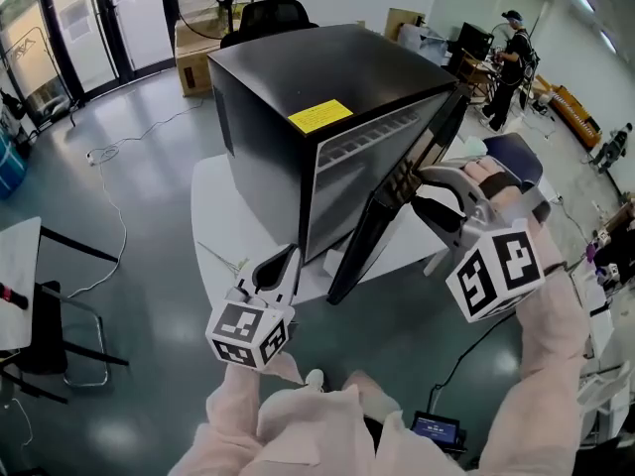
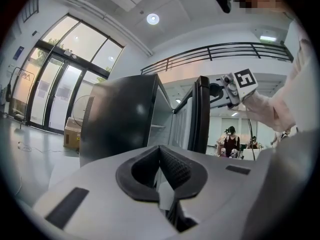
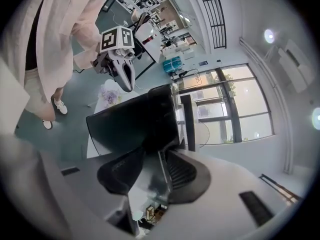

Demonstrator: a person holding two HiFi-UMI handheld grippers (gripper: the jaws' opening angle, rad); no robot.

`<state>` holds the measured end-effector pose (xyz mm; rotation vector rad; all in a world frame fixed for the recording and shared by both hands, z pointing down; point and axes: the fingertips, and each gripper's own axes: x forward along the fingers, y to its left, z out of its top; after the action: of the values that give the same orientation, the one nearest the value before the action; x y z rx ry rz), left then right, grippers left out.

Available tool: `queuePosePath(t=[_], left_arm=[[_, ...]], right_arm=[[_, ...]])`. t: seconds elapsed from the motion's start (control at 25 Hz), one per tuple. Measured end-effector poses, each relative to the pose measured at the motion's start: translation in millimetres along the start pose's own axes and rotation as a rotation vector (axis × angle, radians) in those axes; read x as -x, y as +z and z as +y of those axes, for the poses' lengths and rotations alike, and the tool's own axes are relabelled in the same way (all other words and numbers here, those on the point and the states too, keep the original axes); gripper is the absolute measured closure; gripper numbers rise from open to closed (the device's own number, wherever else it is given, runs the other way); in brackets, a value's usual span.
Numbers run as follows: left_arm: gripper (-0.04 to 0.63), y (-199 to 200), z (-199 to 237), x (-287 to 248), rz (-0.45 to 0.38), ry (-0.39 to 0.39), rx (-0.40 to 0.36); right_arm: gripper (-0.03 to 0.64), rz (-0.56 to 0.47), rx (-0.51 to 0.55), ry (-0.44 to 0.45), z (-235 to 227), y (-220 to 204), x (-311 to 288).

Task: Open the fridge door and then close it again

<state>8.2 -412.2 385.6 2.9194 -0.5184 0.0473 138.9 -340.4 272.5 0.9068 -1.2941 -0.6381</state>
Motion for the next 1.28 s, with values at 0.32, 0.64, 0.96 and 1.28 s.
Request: queuePosePath(t=[0.32, 0.64, 0.96, 1.28], left_arm=[[0.584, -11.4, -10.9, -6.5, 0.009, -0.003, -0.028], [0.584, -5.0, -43.8, -16.1, 0.018, 0.026, -0.038], [0.584, -11.2, -83.0, -35.5, 0.036, 0.038, -0.035], [0.584, -14.7, -136.4, -63.2, 0.041, 0.029, -0.033]], right_arm=[[0.459, -0.050, 0.024, -0.042, 20.7, 6.8, 3.8], [0.459, -0.105, 0.059, -0.047, 29.0, -8.4, 26.5], [0.459, -0.154, 0.097, -0.053, 44.4, -39.5, 52.2], [0.459, -0.191, 0.130, -0.062, 63.8, -83.7, 82.1]])
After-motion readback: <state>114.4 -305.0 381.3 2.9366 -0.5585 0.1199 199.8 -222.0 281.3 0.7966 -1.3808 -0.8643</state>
